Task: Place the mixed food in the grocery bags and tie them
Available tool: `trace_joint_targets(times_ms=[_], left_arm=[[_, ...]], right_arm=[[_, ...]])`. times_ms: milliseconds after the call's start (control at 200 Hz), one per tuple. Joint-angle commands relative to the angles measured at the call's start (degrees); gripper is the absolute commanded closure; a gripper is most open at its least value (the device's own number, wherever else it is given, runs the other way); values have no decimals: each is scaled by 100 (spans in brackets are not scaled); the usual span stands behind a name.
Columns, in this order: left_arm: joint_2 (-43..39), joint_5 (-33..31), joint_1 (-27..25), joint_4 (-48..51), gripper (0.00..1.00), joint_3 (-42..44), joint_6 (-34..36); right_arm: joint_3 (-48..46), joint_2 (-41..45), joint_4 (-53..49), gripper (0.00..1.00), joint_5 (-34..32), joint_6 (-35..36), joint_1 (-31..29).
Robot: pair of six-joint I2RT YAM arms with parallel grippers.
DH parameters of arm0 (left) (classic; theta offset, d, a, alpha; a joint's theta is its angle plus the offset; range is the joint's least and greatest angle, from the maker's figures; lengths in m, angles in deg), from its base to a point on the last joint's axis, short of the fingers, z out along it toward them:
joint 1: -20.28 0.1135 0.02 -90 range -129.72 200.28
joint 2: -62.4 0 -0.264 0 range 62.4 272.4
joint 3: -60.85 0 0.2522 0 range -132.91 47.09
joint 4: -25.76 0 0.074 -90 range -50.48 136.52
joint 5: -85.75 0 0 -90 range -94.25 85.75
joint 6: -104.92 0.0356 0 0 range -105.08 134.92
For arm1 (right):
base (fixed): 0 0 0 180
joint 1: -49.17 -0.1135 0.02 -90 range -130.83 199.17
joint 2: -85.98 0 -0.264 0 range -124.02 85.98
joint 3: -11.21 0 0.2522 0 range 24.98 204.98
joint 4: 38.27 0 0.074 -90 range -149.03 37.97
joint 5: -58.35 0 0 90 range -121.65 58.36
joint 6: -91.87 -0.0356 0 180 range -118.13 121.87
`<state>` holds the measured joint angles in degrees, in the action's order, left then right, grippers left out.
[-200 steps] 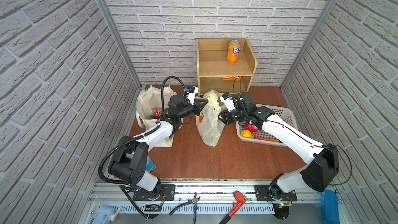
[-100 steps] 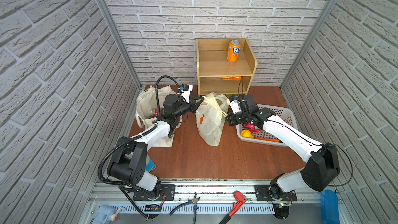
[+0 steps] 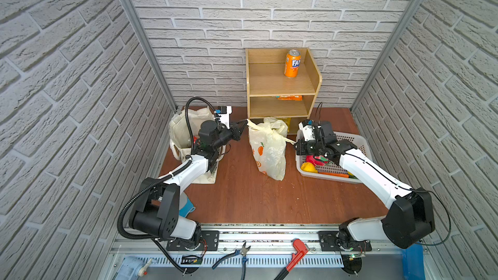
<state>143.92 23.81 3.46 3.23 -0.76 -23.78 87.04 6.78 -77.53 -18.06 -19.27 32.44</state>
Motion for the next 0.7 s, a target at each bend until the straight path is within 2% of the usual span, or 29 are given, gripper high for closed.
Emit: trace_joint_targets(times_ms=[0, 165, 345, 550, 695], left_arm=[[-303, -762, 212, -360, 100, 39, -110], [-458, -1048, 317, -356, 100, 116, -206], [-410, -1004, 320, -290, 100, 31, -261], [-478, -1293, 313, 117, 100, -83, -142], [-640, -1546, 360, 546, 100, -171, 106]], right_arm=[[-252, 199, 89, 94, -35, -289, 319], [-790, 240, 545, 95, 369, -686, 994], [-749, 140, 742, 94, 799, -844, 980], [-612, 50, 940, 94, 993, -1073, 970], [-866, -208, 1176, 94, 994, -1309, 1299]])
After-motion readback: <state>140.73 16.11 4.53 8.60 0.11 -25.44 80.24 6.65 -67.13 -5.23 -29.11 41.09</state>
